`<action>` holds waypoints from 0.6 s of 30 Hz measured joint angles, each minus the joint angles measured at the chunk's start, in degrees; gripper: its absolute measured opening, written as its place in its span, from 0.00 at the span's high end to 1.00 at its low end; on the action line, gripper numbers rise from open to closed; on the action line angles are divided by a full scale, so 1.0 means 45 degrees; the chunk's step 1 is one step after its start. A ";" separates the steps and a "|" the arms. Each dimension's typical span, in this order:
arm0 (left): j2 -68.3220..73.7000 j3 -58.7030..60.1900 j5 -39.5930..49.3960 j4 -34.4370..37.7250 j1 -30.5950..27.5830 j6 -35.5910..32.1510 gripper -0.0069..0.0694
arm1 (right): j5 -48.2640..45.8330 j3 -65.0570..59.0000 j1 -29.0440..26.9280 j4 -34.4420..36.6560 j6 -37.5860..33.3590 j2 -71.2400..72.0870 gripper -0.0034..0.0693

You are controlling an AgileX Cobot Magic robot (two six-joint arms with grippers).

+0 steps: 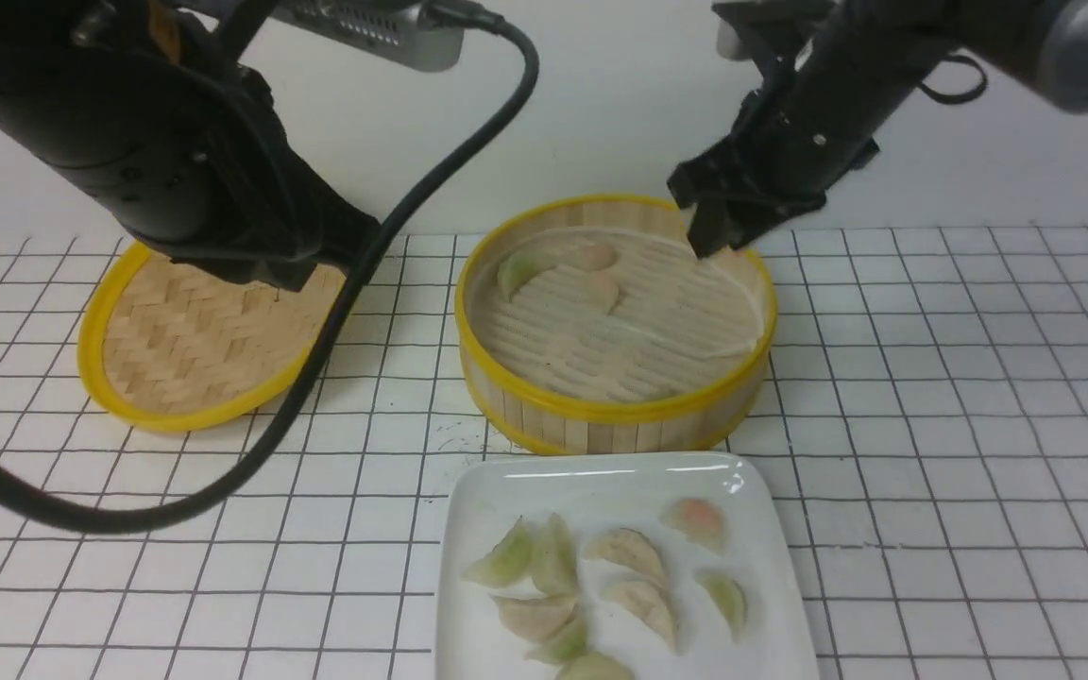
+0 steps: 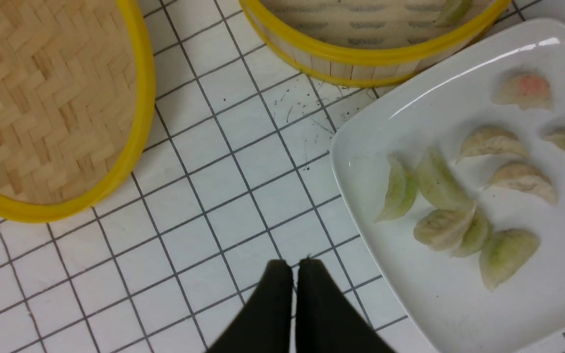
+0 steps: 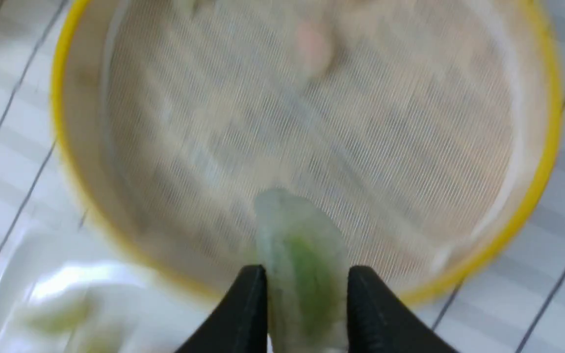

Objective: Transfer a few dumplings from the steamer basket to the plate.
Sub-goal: Use the right arm to put the dumpling into the plate

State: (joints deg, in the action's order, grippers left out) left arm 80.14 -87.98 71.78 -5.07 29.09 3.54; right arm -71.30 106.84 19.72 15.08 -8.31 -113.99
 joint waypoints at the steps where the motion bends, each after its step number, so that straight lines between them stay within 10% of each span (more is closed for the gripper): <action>1: -0.0104 0.0000 0.0000 0.0046 0.0000 -0.0006 0.92 | 0.0010 -0.1542 0.0207 0.0126 0.0000 0.0692 0.69; 9: -0.0344 0.0000 0.0000 0.0684 0.0000 -0.0006 0.92 | 0.1666 -0.8397 0.2416 0.0684 0.0000 0.2868 0.69; 18: -0.0344 0.0000 0.0000 0.1041 0.0000 -0.0046 0.92 | 0.3172 -0.9521 0.3015 0.0671 0.0233 0.2498 0.63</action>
State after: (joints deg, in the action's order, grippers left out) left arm 78.59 -87.98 71.78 -0.39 29.09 3.33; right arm -57.02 64.00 33.28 18.10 -7.25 -102.75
